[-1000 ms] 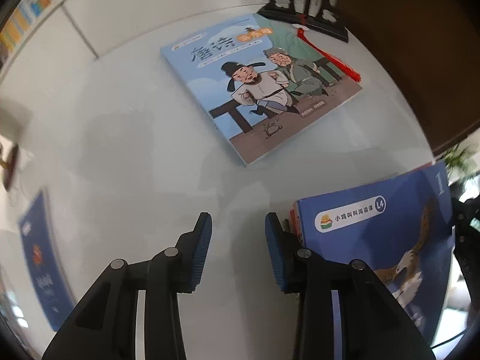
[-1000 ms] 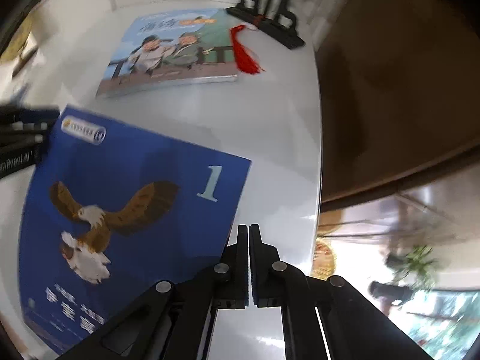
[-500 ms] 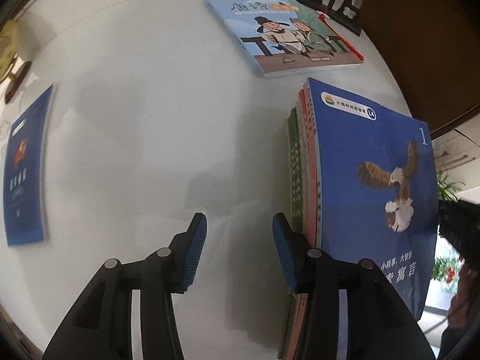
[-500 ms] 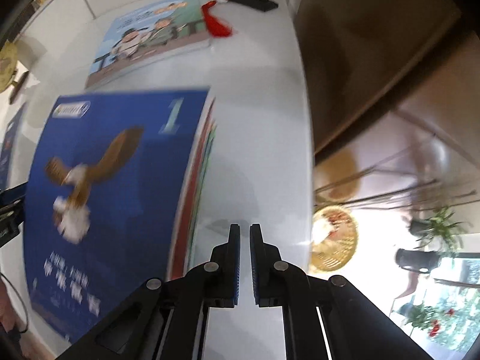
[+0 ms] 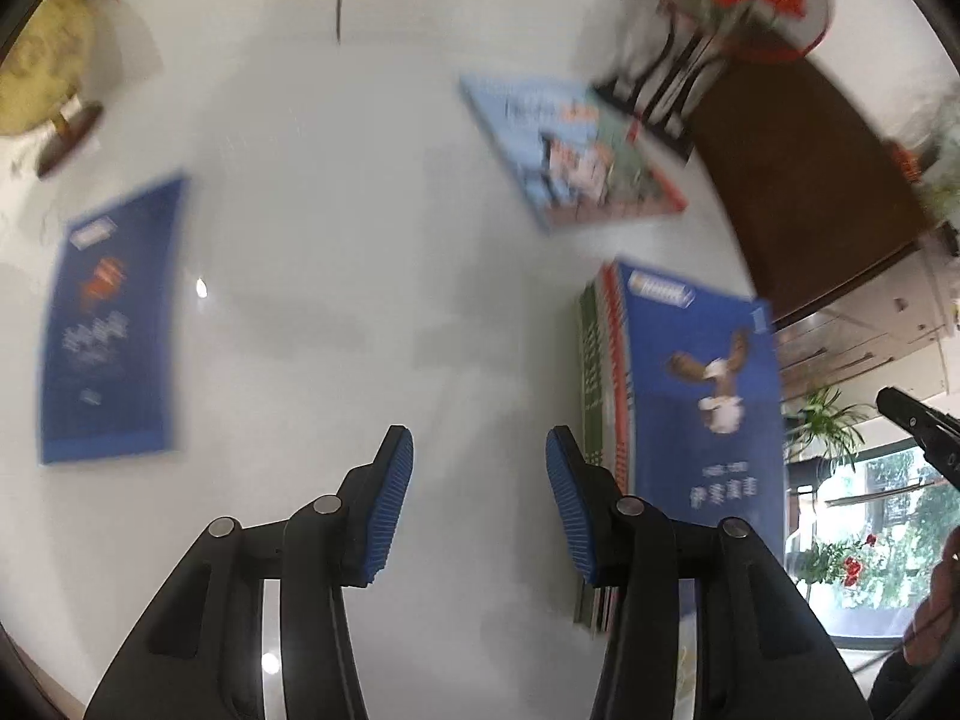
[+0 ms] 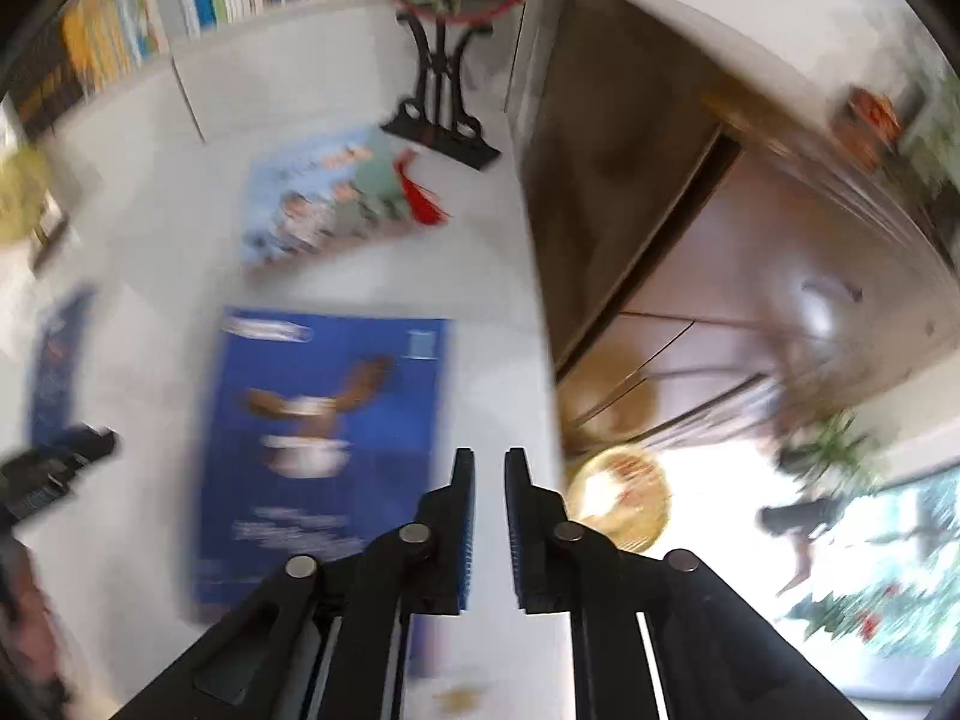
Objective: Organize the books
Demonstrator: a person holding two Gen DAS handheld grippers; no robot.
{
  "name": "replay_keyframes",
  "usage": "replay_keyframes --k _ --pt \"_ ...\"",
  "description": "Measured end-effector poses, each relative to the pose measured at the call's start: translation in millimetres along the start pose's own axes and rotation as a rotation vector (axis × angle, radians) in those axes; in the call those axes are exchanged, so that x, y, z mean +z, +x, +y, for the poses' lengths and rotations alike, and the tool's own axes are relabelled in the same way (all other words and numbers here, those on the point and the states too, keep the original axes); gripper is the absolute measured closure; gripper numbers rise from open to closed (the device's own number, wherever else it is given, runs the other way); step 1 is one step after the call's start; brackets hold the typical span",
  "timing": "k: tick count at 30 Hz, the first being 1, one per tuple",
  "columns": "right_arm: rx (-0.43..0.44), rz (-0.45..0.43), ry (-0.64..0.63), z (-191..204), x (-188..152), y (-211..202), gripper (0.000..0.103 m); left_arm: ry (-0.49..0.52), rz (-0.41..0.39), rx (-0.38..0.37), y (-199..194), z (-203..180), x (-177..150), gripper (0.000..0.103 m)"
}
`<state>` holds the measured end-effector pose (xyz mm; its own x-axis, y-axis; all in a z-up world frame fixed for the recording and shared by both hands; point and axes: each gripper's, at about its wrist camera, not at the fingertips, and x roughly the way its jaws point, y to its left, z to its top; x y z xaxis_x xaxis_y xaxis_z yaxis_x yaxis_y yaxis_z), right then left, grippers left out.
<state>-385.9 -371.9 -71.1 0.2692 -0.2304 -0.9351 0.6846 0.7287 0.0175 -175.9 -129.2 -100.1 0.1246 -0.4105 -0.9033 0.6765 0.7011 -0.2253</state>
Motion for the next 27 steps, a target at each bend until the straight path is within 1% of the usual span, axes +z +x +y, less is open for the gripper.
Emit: replay_keyframes --k 1,2,3,4,5,6,7,9,11,12,13,14,15,16,18,19,20,21,22,24,26,27 --pt "0.083 -0.019 0.002 21.4 0.2 -17.8 0.093 0.013 -0.024 0.004 -7.9 0.6 5.0 0.054" --pt "0.138 -0.034 -0.003 37.1 1.2 -28.9 0.093 0.030 -0.048 0.005 -21.6 5.1 5.7 0.048" --pt "0.176 -0.056 -0.009 54.8 4.3 -41.3 0.093 0.045 -0.067 0.008 -29.3 9.2 8.4 0.037" --pt "0.207 -0.085 -0.030 78.6 11.4 -56.1 0.093 0.055 -0.090 0.021 -40.2 16.6 9.4 0.034" --pt "0.220 -0.123 -0.058 101.2 20.1 -68.5 0.093 0.059 -0.106 0.031 -37.7 16.8 18.3 0.033" --pt "0.217 -0.182 -0.104 128.8 31.3 -81.5 0.092 0.062 -0.122 0.042 -38.2 20.8 23.5 0.032" --pt "0.194 -0.227 -0.139 152.7 39.3 -89.5 0.091 0.059 -0.130 0.059 -44.9 29.3 25.4 0.032" --pt "0.148 -0.279 -0.170 189.3 53.4 -99.5 0.089 0.032 -0.155 0.092 -60.1 49.6 27.9 0.032" --pt "0.167 -0.330 -0.185 226.0 69.0 -112.2 0.086 0.024 -0.197 0.126 -79.5 70.3 35.5 0.032" --pt "0.179 -0.347 -0.183 236.7 76.4 -116.5 0.082 0.028 -0.214 0.137 -86.4 75.9 38.8 0.032" --pt "0.199 -0.376 -0.164 248.9 87.0 -122.9 0.072 0.035 -0.238 0.152 -93.3 82.9 44.9 0.032" --pt "0.216 -0.398 -0.148 256.1 95.1 -126.4 0.064 0.041 -0.268 0.172 -104.3 92.1 52.2 0.032" --pt "0.240 -0.429 -0.129 266.7 106.1 -134.4 0.049 0.055 -0.293 0.187 -112.8 97.3 60.2 0.033" --pt "0.252 -0.456 -0.122 273.1 110.4 -145.7 0.044 0.077 -0.321 0.203 -123.4 103.8 72.0 0.033" --pt "0.242 -0.480 -0.122 286.2 125.5 -152.7 0.041 0.115 -0.367 0.207 -137.5 109.1 89.0 0.031" --pt "0.222 -0.485 -0.118 297.0 133.2 -156.1 0.038 0.137 -0.389 0.203 -145.2 111.8 96.4 0.028" --pt "0.216 -0.488 -0.112 301.7 135.1 -156.1 0.035 0.152 -0.414 0.193 -151.9 115.5 105.0 0.023" --pt "0.221 -0.494 -0.106 304.9 135.5 -154.0 0.028 0.148 -0.428 0.189 -155.7 119.8 109.6 0.020" --pt "0.227 -0.501 -0.106 306.6 133.3 -153.0 0.023 0.140 -0.436 0.188 -155.0 121.7 111.8 0.020" --pt "0.196 -0.507 -0.106 312.4 127.2 -143.8 0.021 0.143 -0.437 0.178 -149.8 125.9 117.2 0.020" --pt "0.131 -0.496 -0.114 315.6 125.9 -133.5 0.021 0.153 -0.424 0.182 -141.3 127.3 120.7 0.020" --pt "0.096 -0.493 -0.116 319.4 125.4 -129.2 0.021 0.161 -0.430 0.179 -138.0 126.8 121.9 0.020"
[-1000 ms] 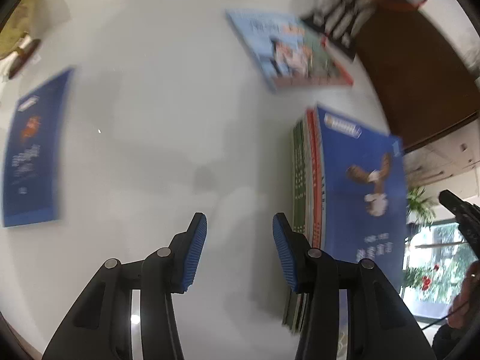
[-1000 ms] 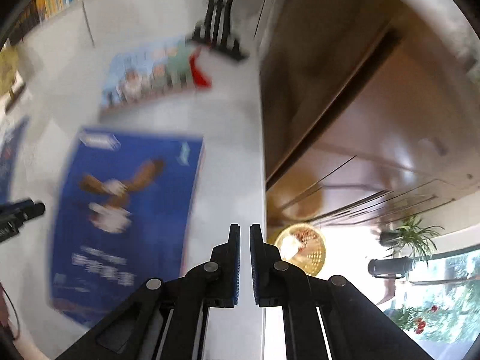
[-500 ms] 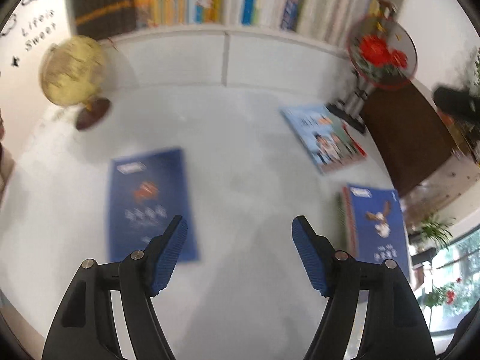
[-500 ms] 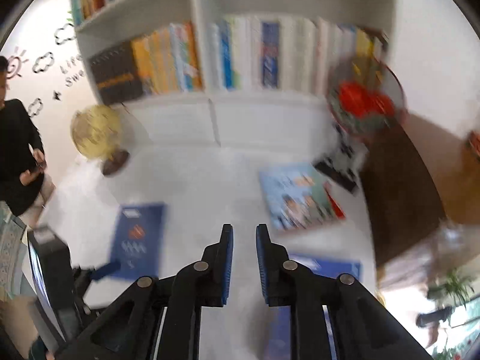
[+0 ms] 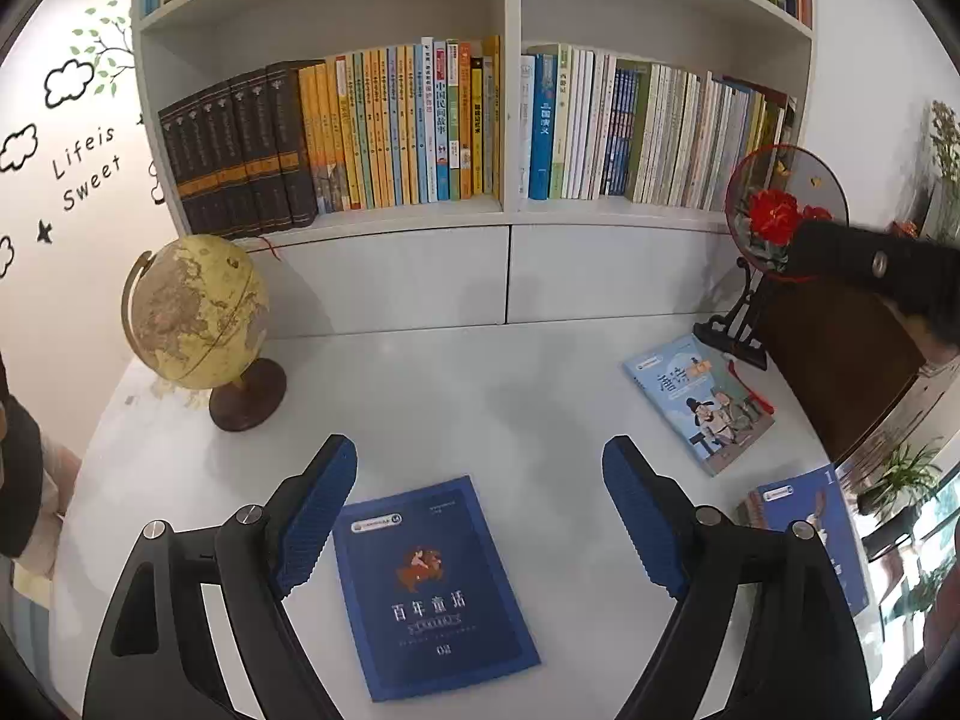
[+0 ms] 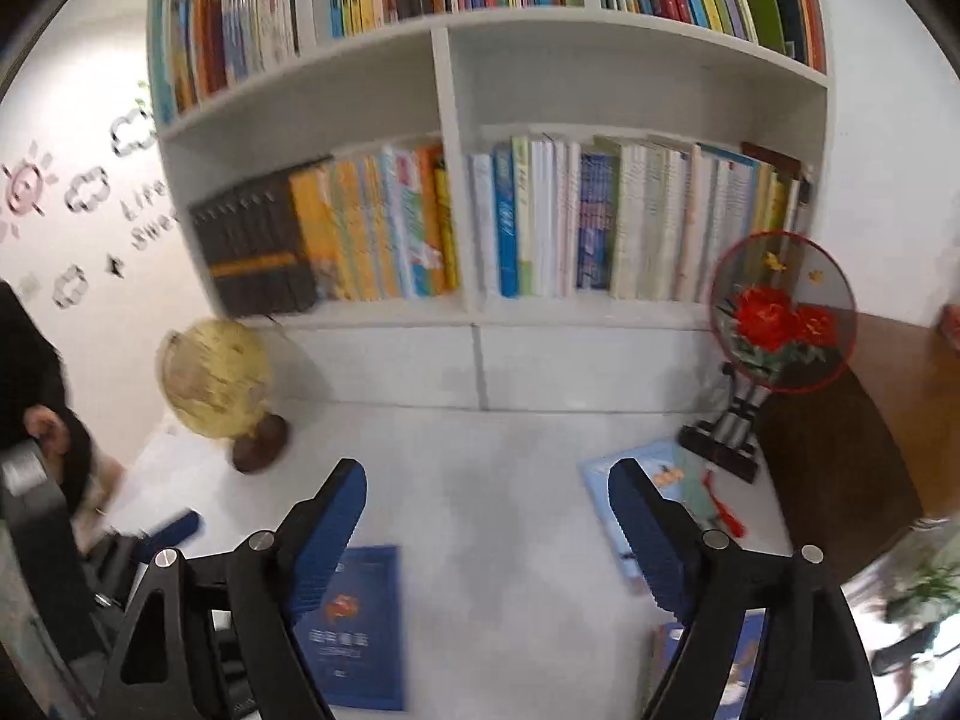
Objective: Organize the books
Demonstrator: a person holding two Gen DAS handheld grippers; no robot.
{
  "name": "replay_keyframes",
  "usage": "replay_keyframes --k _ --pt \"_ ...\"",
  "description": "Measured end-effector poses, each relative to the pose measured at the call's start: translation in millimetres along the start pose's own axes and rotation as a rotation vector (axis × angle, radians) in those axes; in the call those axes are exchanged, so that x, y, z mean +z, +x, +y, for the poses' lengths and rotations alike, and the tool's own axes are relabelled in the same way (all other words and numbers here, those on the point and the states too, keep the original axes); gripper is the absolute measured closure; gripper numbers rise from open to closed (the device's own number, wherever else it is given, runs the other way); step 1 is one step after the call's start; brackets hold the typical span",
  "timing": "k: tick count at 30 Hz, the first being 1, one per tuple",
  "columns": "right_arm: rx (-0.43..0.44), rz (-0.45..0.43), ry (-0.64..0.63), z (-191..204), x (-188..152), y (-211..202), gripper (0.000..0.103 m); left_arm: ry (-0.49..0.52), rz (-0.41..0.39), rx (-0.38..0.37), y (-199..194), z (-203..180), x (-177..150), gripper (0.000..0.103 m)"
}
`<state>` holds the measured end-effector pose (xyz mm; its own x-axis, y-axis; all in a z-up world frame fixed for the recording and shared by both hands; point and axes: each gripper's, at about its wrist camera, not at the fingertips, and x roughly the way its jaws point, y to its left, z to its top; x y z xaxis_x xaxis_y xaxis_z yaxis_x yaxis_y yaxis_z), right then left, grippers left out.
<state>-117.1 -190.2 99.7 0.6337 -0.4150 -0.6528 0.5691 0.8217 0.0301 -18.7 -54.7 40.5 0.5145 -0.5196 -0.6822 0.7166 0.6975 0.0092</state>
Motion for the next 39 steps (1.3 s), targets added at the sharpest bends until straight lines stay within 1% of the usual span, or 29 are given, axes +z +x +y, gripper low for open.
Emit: replay_keyframes --k 2,5,9,11,12,14,16,18,21,25,29,31,32,33,34,36,38,39 --pt "-0.041 0.015 0.001 -2.9 -5.3 6.6 0.021 0.010 0.001 -0.016 7.5 -2.7 0.7 0.020" --pt "-0.072 0.029 0.023 -6.7 -8.2 15.0 0.021 0.001 0.019 -0.047 18.9 -4.4 2.2 0.020" --pt "-0.113 -0.023 0.037 -5.9 -17.8 18.0 0.021 0.000 -0.003 -0.055 21.9 -5.3 4.7 0.020" --pt "-0.106 -0.007 0.045 -5.3 -23.0 21.9 0.021 0.012 -0.004 -0.067 23.6 -6.9 6.3 0.020" --pt "-0.097 0.015 0.051 -5.3 -26.7 25.2 0.021 0.019 -0.004 -0.068 24.9 -9.2 6.3 0.020" --pt "-0.082 0.053 0.043 -4.4 -33.9 30.9 0.021 0.027 -0.004 -0.072 27.5 -12.1 4.7 0.020" --pt "-0.083 0.071 0.025 -3.8 -42.9 35.0 0.021 0.031 -0.006 -0.080 31.2 -16.0 1.7 0.020" --pt "-0.089 0.087 0.017 -7.1 -48.3 39.4 0.021 0.027 0.013 -0.091 37.4 -20.6 -1.3 0.020" --pt "-0.088 0.095 0.035 -17.7 -47.2 45.3 0.021 0.012 0.042 -0.112 46.1 -26.3 -2.7 0.020" --pt "-0.041 0.074 0.073 -38.3 -28.6 53.0 0.021 0.004 0.050 -0.078 48.8 -31.2 1.6 0.020" --pt "-0.012 0.003 0.085 -43.8 9.1 53.3 0.021 -0.006 0.020 -0.041 41.0 -24.2 22.5 0.020" --pt "-0.017 -0.036 0.083 -40.5 26.2 51.9 0.020 -0.019 -0.005 -0.017 36.7 -18.4 32.8 0.020" --pt "-0.029 -0.045 0.082 -39.4 31.4 53.0 0.019 -0.029 -0.024 -0.003 33.7 -15.2 38.1 0.020" --pt "-0.039 -0.045 0.080 -39.3 34.5 55.0 0.013 -0.038 -0.037 0.005 31.9 -12.8 41.7 0.020" --pt "-0.060 -0.036 0.079 -39.5 35.3 60.0 0.008 -0.045 -0.044 0.009 31.7 -11.2 44.0 0.020" --pt "-0.072 -0.013 0.079 -43.6 28.5 70.7 0.008 -0.056 -0.034 0.023 36.1 -10.9 42.2 0.020" --pt "-0.081 0.030 0.093 -52.8 10.0 84.3 0.008 -0.060 0.002 0.014 46.6 -13.9 33.1 0.020" --pt "-0.099 0.064 0.102 -58.8 -2.0 93.1 0.008 -0.065 0.024 0.011 52.0 -16.5 27.8 0.020"
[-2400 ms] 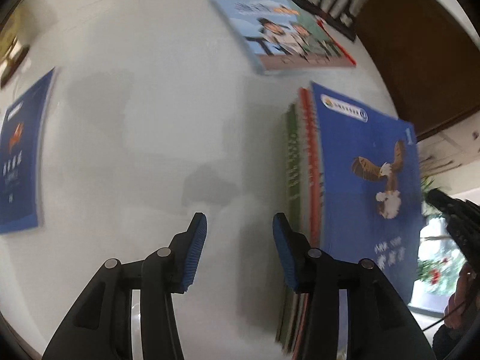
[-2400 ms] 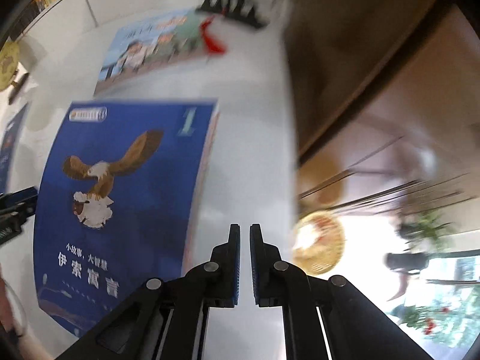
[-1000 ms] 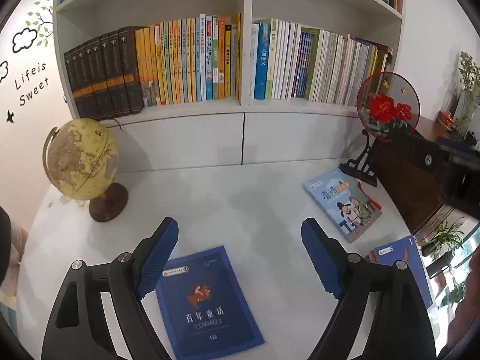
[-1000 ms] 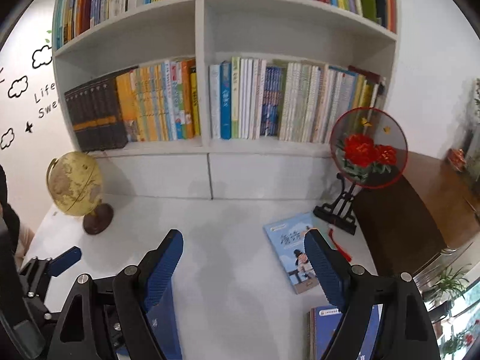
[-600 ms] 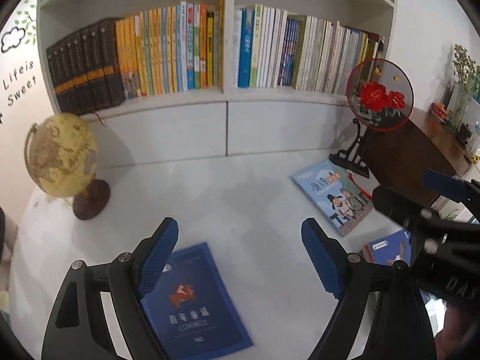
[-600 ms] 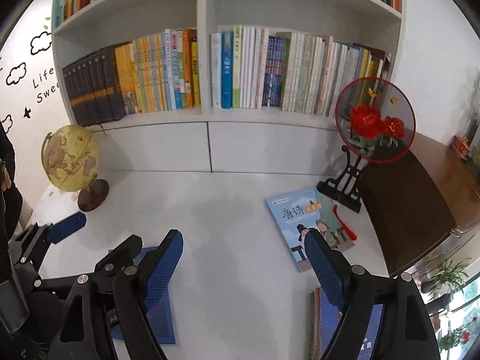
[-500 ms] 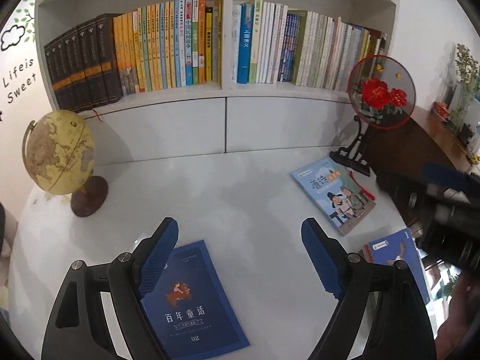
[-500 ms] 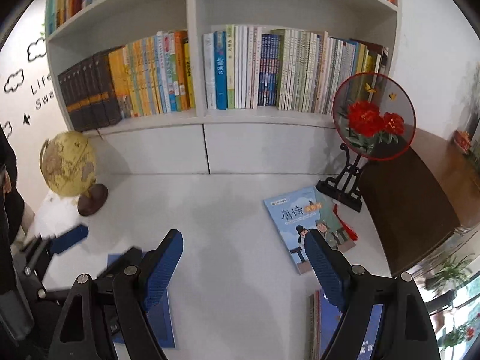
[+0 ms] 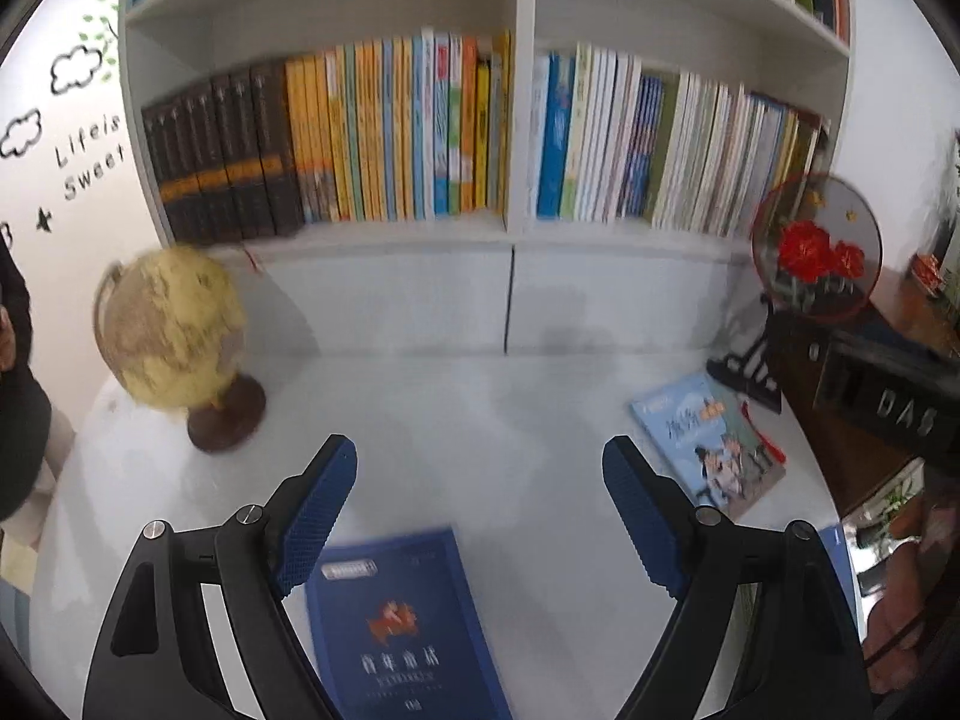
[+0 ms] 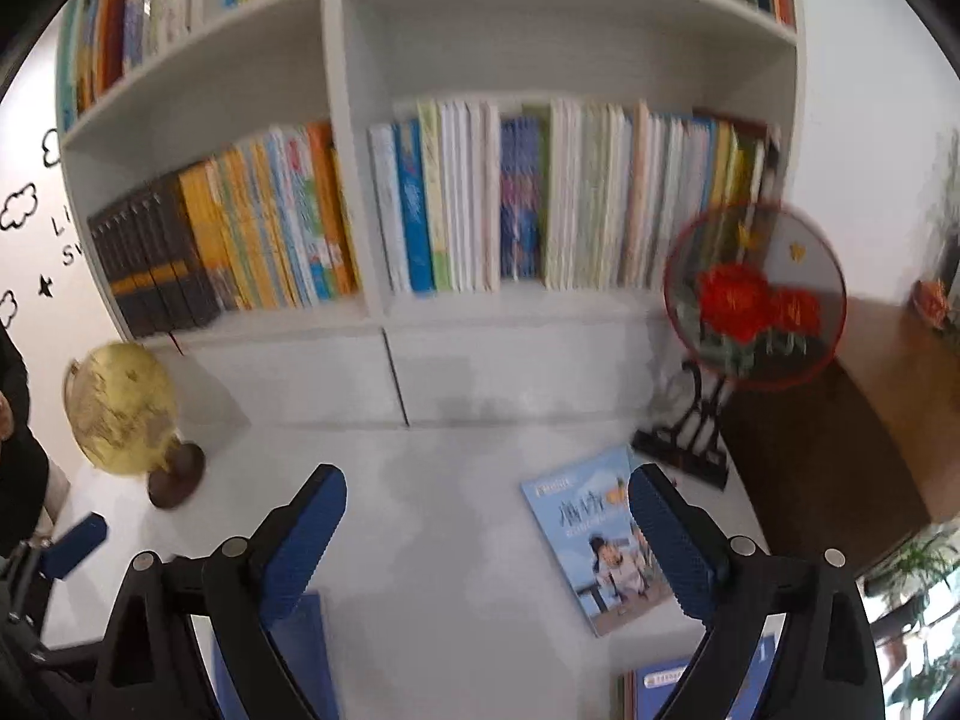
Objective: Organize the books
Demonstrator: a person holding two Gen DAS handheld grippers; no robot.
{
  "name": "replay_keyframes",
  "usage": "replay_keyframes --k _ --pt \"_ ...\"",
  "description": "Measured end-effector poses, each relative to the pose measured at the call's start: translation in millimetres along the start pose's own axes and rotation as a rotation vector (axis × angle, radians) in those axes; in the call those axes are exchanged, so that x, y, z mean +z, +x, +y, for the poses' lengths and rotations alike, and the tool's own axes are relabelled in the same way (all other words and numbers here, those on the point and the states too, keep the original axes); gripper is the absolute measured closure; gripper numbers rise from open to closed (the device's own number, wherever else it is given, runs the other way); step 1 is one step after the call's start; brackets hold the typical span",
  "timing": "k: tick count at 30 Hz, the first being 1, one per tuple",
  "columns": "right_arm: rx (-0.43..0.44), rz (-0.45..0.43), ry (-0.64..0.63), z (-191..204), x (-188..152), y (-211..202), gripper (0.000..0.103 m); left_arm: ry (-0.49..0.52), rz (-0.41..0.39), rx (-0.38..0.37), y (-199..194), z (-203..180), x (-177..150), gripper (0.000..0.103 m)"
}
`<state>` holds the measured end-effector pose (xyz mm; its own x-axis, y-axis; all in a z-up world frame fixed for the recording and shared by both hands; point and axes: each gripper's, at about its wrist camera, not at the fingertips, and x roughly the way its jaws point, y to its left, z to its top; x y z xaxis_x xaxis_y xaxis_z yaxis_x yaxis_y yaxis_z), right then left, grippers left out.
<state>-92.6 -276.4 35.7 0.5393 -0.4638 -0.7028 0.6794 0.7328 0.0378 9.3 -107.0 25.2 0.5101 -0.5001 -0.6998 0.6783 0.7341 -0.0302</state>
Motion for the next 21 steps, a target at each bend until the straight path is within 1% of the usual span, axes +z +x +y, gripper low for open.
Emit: replay_keyframes --k 2,4,7,9,12,16,19,21 --pt "-0.014 0.040 0.001 -10.0 -18.1 12.3 0.008 -0.008 0.042 -0.016 11.8 -5.8 -9.8 0.020" --pt "-0.012 0.076 0.019 -25.6 -38.4 17.7 0.008 -0.011 0.061 -0.025 17.8 -12.6 -13.9 0.020" --pt "0.010 0.118 0.073 -46.5 -61.8 16.6 0.008 -0.007 0.047 -0.046 19.7 -29.0 -15.4 0.020" --pt "-0.006 0.143 0.104 -58.3 -75.8 19.0 0.008 -0.004 0.030 -0.069 20.4 -40.6 -14.7 0.020" --pt "-0.039 0.147 0.114 -71.1 -85.2 18.0 0.008 0.004 0.052 -0.107 30.8 -56.7 -13.7 0.020" --pt "-0.074 0.166 0.098 -90.6 -98.4 18.1 0.008 0.043 0.090 -0.116 46.6 -78.0 -15.2 0.020" --pt "-0.075 0.200 0.079 -114.0 -109.8 32.2 0.008 0.065 0.126 -0.124 67.8 -94.9 -22.6 0.020" --pt "-0.057 0.215 0.092 -131.3 -105.1 48.3 0.008 0.082 0.165 -0.141 88.3 -109.0 -27.0 0.020"
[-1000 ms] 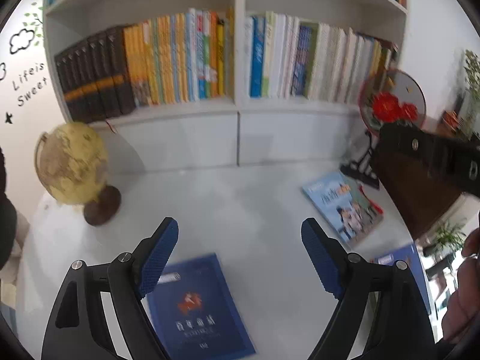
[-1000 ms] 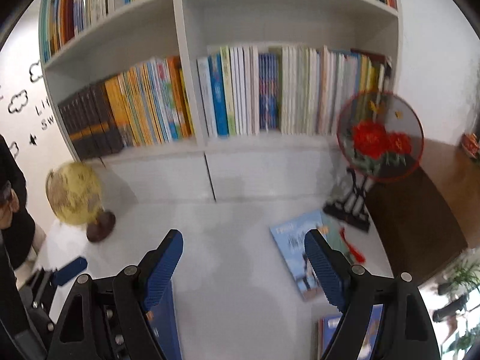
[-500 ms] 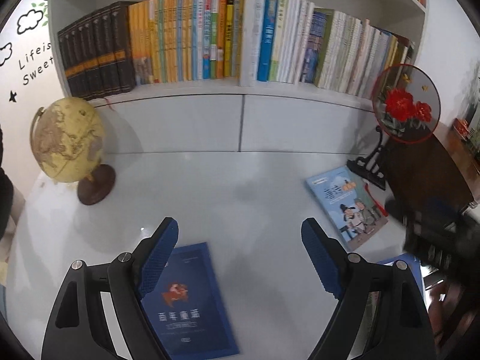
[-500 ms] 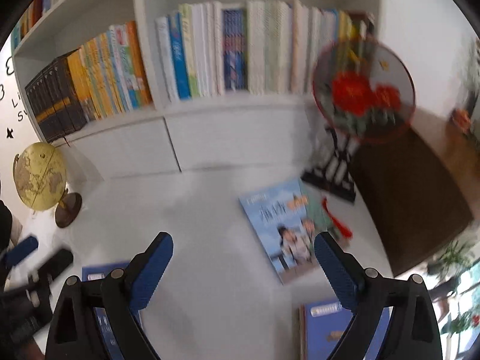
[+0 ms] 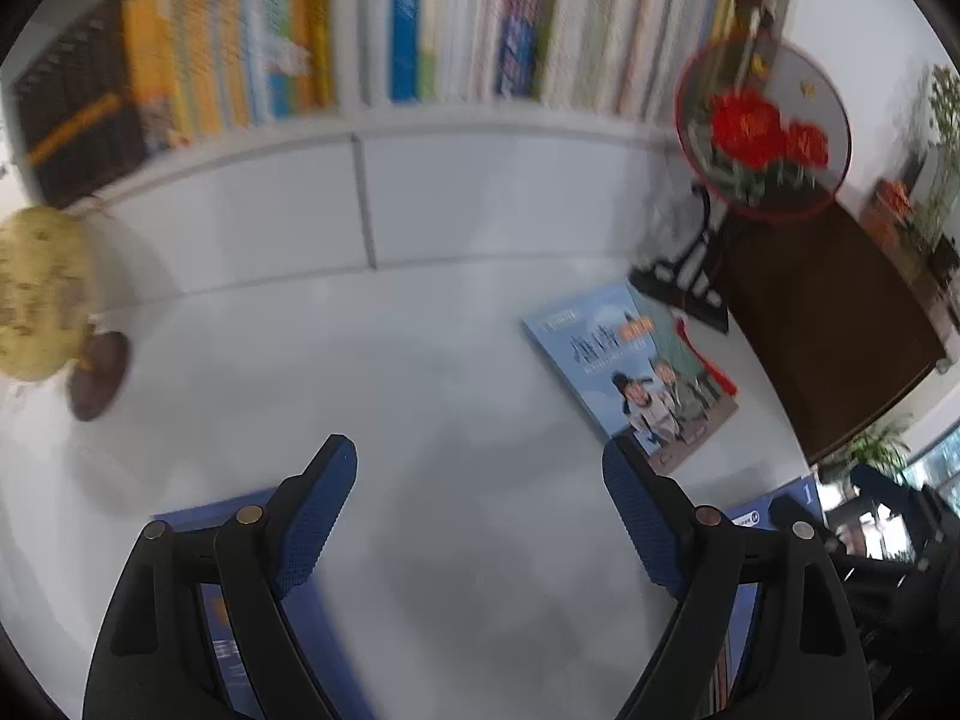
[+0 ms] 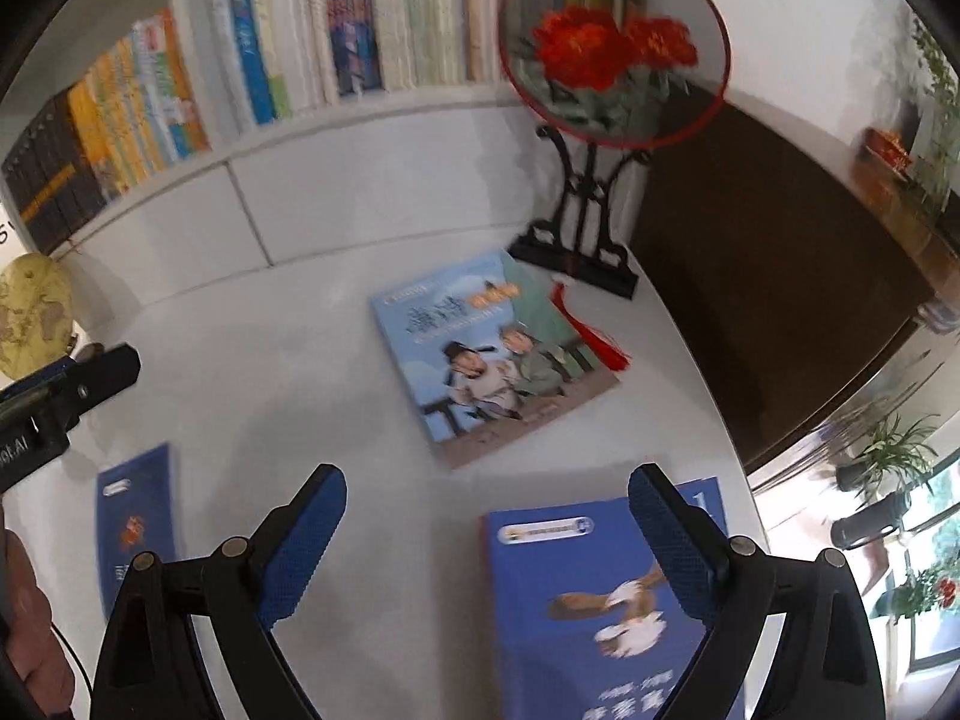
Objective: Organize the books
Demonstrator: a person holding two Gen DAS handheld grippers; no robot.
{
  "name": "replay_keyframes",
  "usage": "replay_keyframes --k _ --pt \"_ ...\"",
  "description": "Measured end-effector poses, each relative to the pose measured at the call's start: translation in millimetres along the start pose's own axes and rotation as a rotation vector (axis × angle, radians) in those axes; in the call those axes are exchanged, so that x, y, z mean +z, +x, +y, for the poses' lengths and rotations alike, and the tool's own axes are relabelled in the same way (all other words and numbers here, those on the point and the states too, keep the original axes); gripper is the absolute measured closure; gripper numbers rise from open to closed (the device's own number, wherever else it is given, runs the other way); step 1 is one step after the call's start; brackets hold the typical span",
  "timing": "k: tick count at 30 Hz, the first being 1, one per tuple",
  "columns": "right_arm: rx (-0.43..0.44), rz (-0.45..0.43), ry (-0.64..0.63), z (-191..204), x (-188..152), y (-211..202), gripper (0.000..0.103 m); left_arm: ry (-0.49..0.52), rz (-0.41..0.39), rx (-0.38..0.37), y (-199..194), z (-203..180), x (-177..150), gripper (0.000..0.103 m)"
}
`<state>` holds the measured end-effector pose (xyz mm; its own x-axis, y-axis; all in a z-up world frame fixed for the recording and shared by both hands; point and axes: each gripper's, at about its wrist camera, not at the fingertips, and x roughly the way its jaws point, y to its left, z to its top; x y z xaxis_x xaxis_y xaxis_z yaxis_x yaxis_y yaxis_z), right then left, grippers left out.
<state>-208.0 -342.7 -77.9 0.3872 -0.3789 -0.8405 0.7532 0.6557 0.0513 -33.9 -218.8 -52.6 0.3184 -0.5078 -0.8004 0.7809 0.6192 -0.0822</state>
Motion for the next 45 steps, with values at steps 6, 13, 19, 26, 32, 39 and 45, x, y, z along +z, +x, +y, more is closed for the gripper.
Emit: replay_keyframes --k 6,13,19,26,32,39,45 --pt "0.057 0.067 0.052 -39.3 47.8 50.7 0.008 0.004 0.103 -0.061 62.0 -28.9 14.0 0.020" --pt "0.094 0.119 0.012 -36.5 78.1 96.3 0.009 -0.033 0.169 -0.057 115.2 -35.1 14.2 0.020" --pt "0.079 0.256 0.030 -19.9 68.3 134.5 0.011 0.009 0.169 0.023 131.1 -32.0 12.1 0.020" --pt "0.052 0.284 -0.018 3.7 70.4 159.3 0.011 0.025 0.170 0.067 135.4 -22.2 20.5 0.020" --pt "0.014 0.286 -0.017 6.3 65.3 162.1 0.011 -0.005 0.169 0.057 135.6 -11.0 23.6 0.020" --pt "-0.015 0.311 0.098 -22.7 62.3 160.1 0.011 -0.001 0.167 0.020 150.5 -20.1 31.2 0.020" --pt "-0.053 0.343 0.196 -44.0 59.8 172.1 0.011 0.051 0.166 -0.053 173.9 -54.8 35.7 0.020"
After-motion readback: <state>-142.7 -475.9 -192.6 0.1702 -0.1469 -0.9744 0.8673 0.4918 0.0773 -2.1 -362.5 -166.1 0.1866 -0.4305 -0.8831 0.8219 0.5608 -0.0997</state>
